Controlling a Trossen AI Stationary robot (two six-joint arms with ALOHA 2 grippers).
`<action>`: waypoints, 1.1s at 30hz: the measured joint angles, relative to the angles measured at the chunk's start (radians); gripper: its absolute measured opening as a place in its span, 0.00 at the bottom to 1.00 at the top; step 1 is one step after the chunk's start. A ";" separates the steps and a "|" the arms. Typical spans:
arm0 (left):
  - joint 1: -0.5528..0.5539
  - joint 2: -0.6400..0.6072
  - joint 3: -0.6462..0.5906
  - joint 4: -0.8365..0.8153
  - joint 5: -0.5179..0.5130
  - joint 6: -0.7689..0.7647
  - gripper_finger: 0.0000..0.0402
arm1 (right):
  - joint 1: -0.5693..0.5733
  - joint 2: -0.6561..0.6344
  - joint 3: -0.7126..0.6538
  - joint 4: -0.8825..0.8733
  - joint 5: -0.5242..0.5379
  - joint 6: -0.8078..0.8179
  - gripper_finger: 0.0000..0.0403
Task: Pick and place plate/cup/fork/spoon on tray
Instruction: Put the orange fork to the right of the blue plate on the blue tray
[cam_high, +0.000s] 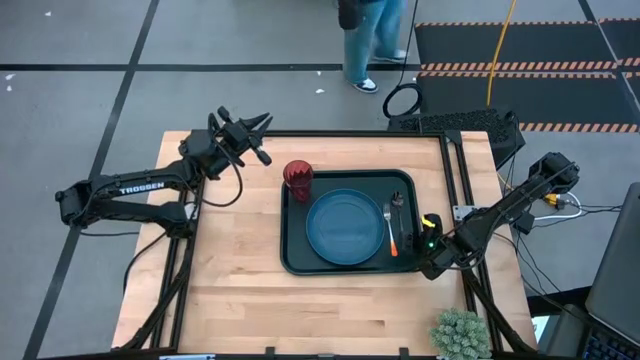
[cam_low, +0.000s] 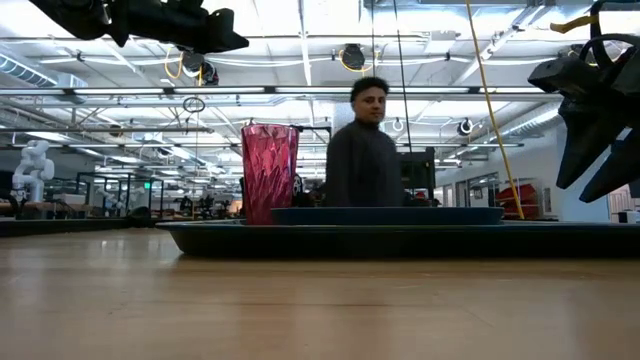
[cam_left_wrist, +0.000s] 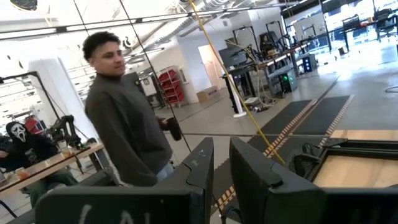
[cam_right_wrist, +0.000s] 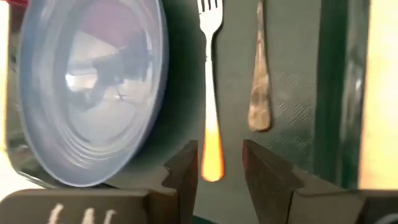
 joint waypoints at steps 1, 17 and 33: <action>0.000 0.000 0.000 0.000 0.000 0.000 0.14 | 0.000 0.000 0.000 -0.008 0.000 -0.020 0.28; -0.005 0.000 0.000 0.048 0.027 -0.017 0.14 | -0.151 -0.029 0.035 -0.001 -0.107 -1.164 0.23; -0.073 0.000 0.000 -0.092 0.024 -0.047 0.14 | -0.418 -0.029 0.028 0.060 -0.058 -1.874 0.23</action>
